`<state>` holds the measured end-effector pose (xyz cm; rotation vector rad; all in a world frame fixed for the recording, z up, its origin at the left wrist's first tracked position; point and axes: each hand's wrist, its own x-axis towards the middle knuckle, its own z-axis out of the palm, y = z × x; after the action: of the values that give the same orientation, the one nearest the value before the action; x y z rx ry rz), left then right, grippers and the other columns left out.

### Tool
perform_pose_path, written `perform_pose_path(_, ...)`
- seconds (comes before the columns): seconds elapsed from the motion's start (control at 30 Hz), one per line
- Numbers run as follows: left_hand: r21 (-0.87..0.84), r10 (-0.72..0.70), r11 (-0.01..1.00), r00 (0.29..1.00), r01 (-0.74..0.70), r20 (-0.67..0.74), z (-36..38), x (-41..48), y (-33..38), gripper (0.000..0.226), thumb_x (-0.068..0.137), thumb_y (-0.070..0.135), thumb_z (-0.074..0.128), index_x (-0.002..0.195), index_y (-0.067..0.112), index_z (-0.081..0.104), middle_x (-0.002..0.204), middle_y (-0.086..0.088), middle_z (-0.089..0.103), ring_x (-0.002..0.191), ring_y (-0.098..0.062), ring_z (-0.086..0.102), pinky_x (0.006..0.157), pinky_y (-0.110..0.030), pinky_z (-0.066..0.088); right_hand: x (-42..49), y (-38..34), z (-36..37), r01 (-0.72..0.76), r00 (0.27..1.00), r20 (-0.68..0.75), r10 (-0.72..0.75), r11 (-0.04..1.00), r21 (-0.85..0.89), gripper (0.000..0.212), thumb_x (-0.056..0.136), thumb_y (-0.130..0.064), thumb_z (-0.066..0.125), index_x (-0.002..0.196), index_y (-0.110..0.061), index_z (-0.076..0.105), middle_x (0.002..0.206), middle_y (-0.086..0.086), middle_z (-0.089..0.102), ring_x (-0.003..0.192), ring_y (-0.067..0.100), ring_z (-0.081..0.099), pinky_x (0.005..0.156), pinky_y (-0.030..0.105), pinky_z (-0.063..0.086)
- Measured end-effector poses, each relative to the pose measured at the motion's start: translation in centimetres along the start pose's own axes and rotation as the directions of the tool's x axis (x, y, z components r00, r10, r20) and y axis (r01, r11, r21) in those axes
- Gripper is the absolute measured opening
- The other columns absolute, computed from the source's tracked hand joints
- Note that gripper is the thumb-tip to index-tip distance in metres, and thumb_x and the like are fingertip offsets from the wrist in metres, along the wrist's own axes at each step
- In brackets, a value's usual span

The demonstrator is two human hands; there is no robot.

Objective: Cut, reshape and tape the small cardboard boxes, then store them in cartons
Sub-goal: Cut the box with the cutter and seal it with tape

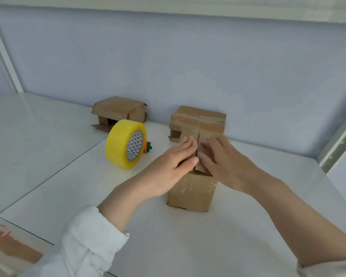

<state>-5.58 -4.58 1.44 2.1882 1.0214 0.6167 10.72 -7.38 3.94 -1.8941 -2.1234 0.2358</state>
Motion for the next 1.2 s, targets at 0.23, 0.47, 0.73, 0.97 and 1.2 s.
perform_pose_path(0.23, -0.338, -0.051, 0.941, 0.982, -0.015, -0.184, -1.6, -1.1, 0.4, 0.062, 0.083, 0.055, 0.034, 0.142, 0.036, 0.032, 0.142, 0.027, 0.034, 0.126, 0.015, 0.029, 0.101, -0.004, 0.022, -0.7, 0.1, -0.3, -0.014, 0.99, -0.12, 0.069, 0.911, 0.411, 0.051, 0.096, -0.049, 0.029, 0.145, -0.037, 0.023, 0.15, -0.013, 0.02, 0.138, 0.001, 0.019, 0.1, 0.015, 0.015)
perform_pose_path(0.47, -0.401, -0.047, 0.915, 0.976, -0.043, -0.211, -3.0, -1.4, -1.2, 0.072, 0.074, 0.058, 0.037, 0.142, 0.034, 0.033, 0.134, 0.029, 0.037, 0.118, 0.021, 0.034, 0.097, -0.001, 0.025, -1.6, -2.2, 0.2, 0.023, 0.982, -0.177, 0.072, 0.876, 0.482, 0.075, 0.073, -0.067, 0.034, 0.144, -0.043, 0.023, 0.154, -0.019, 0.013, 0.14, -0.006, 0.008, 0.107, 0.017, 0.012)
perform_pose_path(0.73, -0.341, 0.024, 0.939, 0.995, -0.056, -0.097, -2.6, -0.7, -3.8, 0.053, 0.091, 0.048, 0.047, 0.141, 0.037, 0.034, 0.141, 0.019, 0.042, 0.129, 0.005, 0.037, 0.111, -0.03, 0.032, -0.7, -3.1, 1.8, 0.031, 0.967, -0.243, 0.07, 0.921, 0.387, 0.065, 0.078, -0.055, 0.05, 0.138, -0.034, 0.041, 0.147, -0.019, 0.03, 0.131, -0.008, 0.027, 0.109, 0.016, 0.027)
perform_pose_path(0.97, -0.082, 0.009, 0.997, 1.0, -0.007, 0.018, -1.3, -0.7, -5.6, 0.06, 0.091, 0.047, 0.046, 0.146, 0.03, 0.027, 0.149, 0.012, 0.032, 0.138, -0.007, 0.03, 0.113, -0.025, 0.024, -0.5, -3.3, 2.3, 0.016, 0.998, -0.063, -0.024, 0.993, -0.117, 0.051, 0.091, -0.044, 0.049, 0.14, -0.035, 0.037, 0.152, -0.019, 0.02, 0.143, 0.005, 0.009, 0.112, 0.023, 0.017)
perform_pose_path(1.2, 0.413, 0.311, 0.906, 0.812, -0.096, -0.493, -9.0, -0.3, -9.1, 0.044, 0.09, 0.036, 0.045, 0.123, 0.012, 0.06, 0.134, 0.0, 0.053, 0.13, -0.018, 0.043, 0.103, -0.012, 0.02, 0.4, -4.5, 2.4, 0.003, 0.999, 0.047, 0.004, 0.989, -0.147, 0.057, 0.089, -0.05, 0.05, 0.142, -0.034, 0.034, 0.153, -0.018, 0.02, 0.144, 0.006, -0.005, 0.117, 0.033, -0.003)
